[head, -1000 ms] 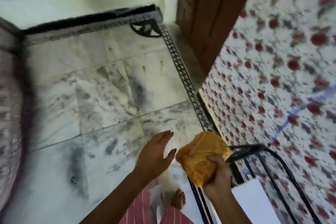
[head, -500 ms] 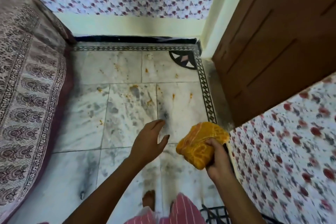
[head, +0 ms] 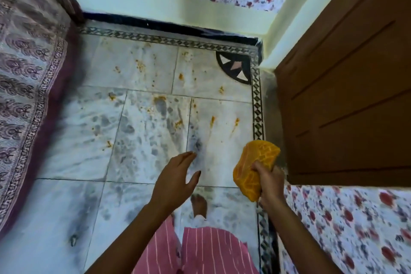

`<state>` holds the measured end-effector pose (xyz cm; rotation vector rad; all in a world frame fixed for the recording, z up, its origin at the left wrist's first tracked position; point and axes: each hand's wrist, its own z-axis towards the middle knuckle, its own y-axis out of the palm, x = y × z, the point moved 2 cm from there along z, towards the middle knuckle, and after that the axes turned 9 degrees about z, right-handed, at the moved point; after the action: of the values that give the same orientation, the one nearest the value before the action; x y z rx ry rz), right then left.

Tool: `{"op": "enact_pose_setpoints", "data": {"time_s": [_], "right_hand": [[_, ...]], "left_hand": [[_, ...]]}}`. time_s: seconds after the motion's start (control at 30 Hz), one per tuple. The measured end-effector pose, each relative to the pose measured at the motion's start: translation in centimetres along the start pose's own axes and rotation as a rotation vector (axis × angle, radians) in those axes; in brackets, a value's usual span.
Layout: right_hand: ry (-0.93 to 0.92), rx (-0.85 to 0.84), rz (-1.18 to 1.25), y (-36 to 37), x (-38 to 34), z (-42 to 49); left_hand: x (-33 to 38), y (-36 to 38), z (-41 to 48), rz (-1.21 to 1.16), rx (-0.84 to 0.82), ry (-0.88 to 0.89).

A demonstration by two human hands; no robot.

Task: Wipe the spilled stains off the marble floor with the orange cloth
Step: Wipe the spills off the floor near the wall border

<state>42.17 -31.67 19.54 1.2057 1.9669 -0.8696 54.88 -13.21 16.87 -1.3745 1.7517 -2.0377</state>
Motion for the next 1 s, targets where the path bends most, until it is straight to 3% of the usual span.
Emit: {"op": "enact_pose_setpoints", "data": {"time_s": [0.17, 0.27, 0.33, 0.43, 0.5, 0.57, 0.67, 0.87, 1.0], "right_hand": [[-0.286, -0.011, -0.313, 3.6, 1.5, 8.1], [-0.509, -0.047, -0.52, 6.2, 7.3, 15.0], [-0.601, -0.154, -0.731, 8.0, 13.9, 20.6], [-0.553, -0.525, -1.011, 10.4, 25.8, 28.5], [-0.579, -0.662, -1.122, 11.6, 33.9, 34.2], [-0.674, -0.674, -1.227, 12.7, 41.4, 39.8], [-0.74, -0.557, -1.463, 15.6, 49.0, 45.2], [-1.03, -0.384, -1.141, 18.1, 51.3, 47.5], [-1.022, -0.466, -1.039, 19.2, 49.1, 47.0]], "left_hand": [[-2.3, 5.2, 6.3, 0.001, -0.014, -0.014], [-6.1, 11.6, 11.1, 0.035, -0.007, -0.03], [-9.9, 17.6, 13.5, 0.052, 0.014, -0.09], [-15.8, 28.1, 15.8, 0.071, -0.001, -0.128], [-19.9, 36.0, 16.9, 0.097, -0.026, -0.131], [-23.9, 43.3, 18.2, 0.118, -0.038, -0.142], [-28.5, 51.2, 20.4, 0.174, 0.029, -0.167], [-32.9, 58.0, 24.3, 0.105, 0.272, -0.095], [-33.8, 56.8, 23.4, 0.158, 0.36, -0.011]]}}
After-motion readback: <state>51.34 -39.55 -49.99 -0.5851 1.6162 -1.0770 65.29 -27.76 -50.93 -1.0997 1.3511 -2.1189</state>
